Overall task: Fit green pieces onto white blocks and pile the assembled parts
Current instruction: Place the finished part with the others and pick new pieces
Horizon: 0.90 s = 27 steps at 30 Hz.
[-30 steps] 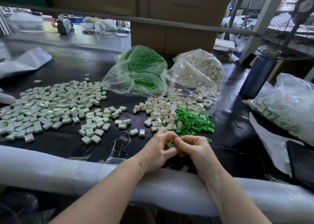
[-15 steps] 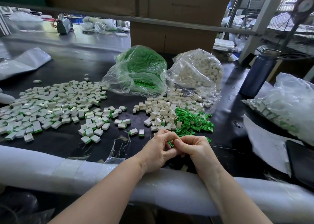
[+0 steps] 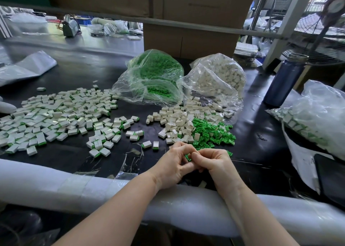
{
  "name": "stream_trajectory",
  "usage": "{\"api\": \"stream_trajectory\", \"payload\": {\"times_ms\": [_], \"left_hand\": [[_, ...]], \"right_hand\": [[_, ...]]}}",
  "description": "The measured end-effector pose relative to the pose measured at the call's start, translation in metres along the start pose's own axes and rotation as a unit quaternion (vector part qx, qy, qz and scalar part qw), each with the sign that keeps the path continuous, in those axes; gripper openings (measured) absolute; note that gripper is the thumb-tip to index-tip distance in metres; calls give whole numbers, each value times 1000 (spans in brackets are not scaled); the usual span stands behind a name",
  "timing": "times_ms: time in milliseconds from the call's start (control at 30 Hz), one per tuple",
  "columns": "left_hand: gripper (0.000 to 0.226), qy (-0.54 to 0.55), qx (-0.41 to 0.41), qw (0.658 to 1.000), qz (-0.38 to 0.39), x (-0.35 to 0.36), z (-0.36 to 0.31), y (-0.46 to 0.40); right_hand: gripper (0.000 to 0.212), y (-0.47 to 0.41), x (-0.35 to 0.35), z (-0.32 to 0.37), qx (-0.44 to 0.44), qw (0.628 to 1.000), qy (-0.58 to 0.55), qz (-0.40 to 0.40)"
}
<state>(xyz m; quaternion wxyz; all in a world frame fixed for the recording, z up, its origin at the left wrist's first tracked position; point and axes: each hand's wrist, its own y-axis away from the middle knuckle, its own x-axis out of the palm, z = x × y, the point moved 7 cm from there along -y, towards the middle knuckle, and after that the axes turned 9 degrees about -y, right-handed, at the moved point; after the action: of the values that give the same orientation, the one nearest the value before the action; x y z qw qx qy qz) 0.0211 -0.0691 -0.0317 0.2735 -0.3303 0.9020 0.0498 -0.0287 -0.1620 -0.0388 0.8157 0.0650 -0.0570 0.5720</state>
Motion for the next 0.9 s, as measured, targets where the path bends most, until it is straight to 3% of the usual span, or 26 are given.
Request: {"api": "stream_trajectory", "payload": {"times_ms": [900], "left_hand": [[10,5,-3,1000,2,0,-2,1]], "right_hand": [[19,-1,-1,-3,7,1000,-12,1]]}}
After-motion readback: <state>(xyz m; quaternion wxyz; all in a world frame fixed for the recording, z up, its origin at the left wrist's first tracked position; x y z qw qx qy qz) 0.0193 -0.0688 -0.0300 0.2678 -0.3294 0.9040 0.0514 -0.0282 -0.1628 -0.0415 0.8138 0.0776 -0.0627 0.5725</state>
